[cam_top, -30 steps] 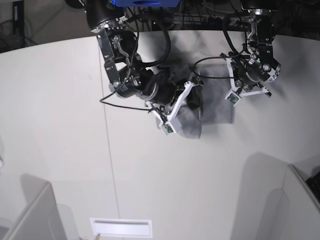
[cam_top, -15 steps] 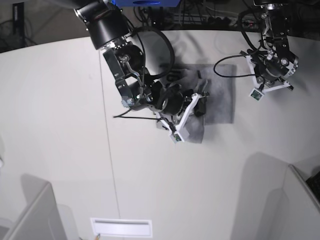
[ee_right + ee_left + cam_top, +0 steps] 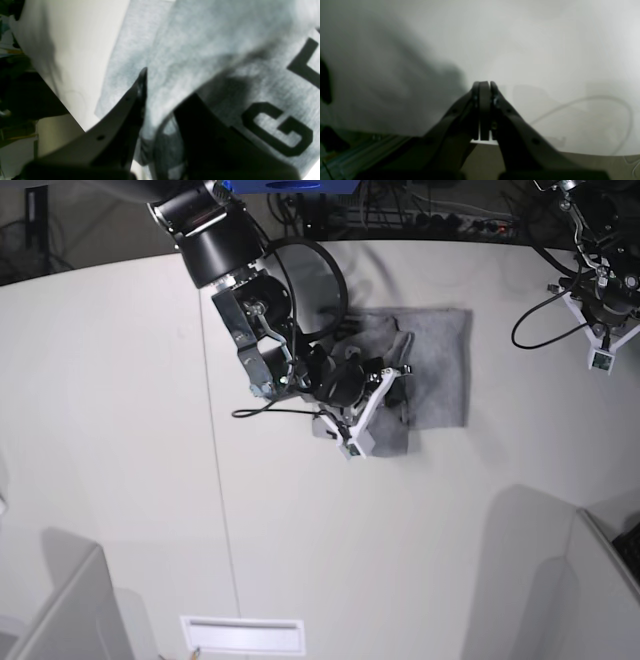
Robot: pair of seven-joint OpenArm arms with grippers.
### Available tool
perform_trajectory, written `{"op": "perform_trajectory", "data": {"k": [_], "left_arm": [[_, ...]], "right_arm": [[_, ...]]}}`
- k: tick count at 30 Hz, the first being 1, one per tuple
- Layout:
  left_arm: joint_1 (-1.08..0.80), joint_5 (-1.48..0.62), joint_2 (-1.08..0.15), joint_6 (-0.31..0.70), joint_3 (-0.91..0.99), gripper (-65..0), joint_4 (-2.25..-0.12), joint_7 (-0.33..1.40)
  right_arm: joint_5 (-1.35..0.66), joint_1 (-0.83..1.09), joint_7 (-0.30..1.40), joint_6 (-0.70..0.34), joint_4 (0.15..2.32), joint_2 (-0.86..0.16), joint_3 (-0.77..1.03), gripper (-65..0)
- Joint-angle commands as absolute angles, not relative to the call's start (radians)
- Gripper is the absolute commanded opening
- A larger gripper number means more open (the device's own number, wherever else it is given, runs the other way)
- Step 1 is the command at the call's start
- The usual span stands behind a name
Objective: Fold the T-shirt properly
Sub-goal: 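Press the folded bundle with the right gripper, then release and withdraw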
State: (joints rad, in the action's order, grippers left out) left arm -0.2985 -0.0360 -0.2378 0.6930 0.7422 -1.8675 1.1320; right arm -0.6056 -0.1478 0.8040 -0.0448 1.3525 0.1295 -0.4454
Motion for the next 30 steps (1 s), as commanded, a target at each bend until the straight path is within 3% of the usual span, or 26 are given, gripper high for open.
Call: {"op": "perform_trajectory", "data": {"k": [1, 8, 10, 13, 21, 25, 30], "left_arm": [[-0.297, -0.036, -0.252, 0.698, 0.768, -65.0, -1.886, 1.121], [-0.294, -0.036, -0.252, 0.698, 0.840, -65.0, -1.886, 1.121], [-0.294, -0.036, -0.255, 0.698, 0.840, -65.0, -1.886, 1.121], [-0.292, -0.038, -0.257, 0.698, 0.840, -65.0, -1.888, 1.121], [-0.289, -0.038, -0.259, 0.698, 0.840, -65.0, -1.888, 1.121], [-0.288, -0.038, -0.259, 0.698, 0.840, -65.0, -1.888, 1.121], [-0.288, -0.038, -0.259, 0.698, 0.840, -65.0, -1.888, 1.121]], "right_arm": [[-0.621, -0.165, 0.786, -0.054, 1.369, 0.140, -0.444, -65.0], [-0.621, -0.160, 0.788, -0.053, 1.369, 0.140, -0.444, -64.5], [-0.621, -0.160, 0.788, -0.019, 1.360, 0.140, -0.446, -47.0], [-0.619, -0.160, 0.785, 0.016, 1.356, 0.140, -0.446, -30.2], [-0.619, -0.160, 0.785, 0.021, 1.366, 0.142, -0.479, -31.2], [-0.621, -0.180, 0.783, 0.142, 1.389, 0.142, -0.588, -30.5], [-0.621, -0.223, 0.782, 0.159, 1.392, 0.145, -0.699, -30.5]]}}
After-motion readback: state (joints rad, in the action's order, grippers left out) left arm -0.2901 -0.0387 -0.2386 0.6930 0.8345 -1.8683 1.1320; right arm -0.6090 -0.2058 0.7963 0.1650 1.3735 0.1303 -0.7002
